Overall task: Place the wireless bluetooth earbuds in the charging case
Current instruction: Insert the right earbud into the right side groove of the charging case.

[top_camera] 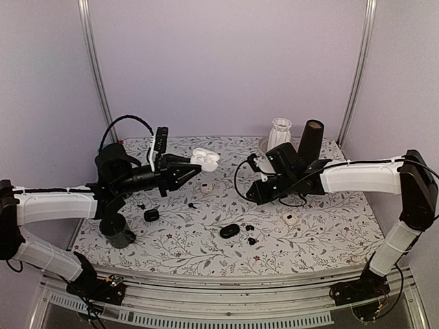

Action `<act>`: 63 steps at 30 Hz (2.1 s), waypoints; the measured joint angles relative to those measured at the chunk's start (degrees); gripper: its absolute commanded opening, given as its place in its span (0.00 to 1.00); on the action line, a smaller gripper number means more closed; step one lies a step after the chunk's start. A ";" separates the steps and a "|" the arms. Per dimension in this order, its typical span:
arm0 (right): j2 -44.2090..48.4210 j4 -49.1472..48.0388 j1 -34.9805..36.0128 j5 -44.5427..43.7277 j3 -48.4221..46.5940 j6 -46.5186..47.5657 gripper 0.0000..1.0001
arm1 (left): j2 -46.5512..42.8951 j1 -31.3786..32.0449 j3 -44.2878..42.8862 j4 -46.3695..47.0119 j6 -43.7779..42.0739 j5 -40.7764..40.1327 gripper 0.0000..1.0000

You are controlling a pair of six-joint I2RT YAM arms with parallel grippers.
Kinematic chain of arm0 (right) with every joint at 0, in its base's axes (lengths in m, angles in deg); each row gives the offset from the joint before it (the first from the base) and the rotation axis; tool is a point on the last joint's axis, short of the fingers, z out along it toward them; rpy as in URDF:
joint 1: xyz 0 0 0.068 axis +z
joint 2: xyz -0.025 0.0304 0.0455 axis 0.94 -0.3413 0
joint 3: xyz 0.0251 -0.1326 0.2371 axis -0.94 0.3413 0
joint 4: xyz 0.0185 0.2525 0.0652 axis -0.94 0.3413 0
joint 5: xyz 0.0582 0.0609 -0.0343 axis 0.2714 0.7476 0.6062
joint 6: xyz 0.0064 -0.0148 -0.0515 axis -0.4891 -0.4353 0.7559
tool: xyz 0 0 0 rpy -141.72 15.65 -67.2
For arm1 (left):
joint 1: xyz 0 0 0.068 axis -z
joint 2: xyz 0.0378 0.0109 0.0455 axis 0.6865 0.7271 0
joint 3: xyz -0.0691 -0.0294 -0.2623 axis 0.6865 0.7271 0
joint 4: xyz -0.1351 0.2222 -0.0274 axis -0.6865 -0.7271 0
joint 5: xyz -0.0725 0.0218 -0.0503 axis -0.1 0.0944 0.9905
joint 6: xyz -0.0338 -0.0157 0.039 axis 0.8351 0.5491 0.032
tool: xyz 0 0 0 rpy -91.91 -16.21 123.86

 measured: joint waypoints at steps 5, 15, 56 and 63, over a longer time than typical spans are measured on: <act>7.82 1.88 0.00 2.25 -0.04 2.58 0.04 | 0.81 -1.05 -0.85 -1.03 -1.20 5.11 0.00; 21.31 3.74 2.40 10.03 -3.69 8.66 0.04 | 3.56 -1.60 -2.78 -1.40 -0.57 13.79 0.00; 15.76 5.29 13.31 11.39 -12.28 17.03 0.05 | 6.45 0.11 -4.72 2.73 5.77 21.73 0.00; 15.06 5.68 13.84 10.78 -13.35 17.81 0.05 | 6.45 0.17 -5.11 2.82 5.95 21.90 0.00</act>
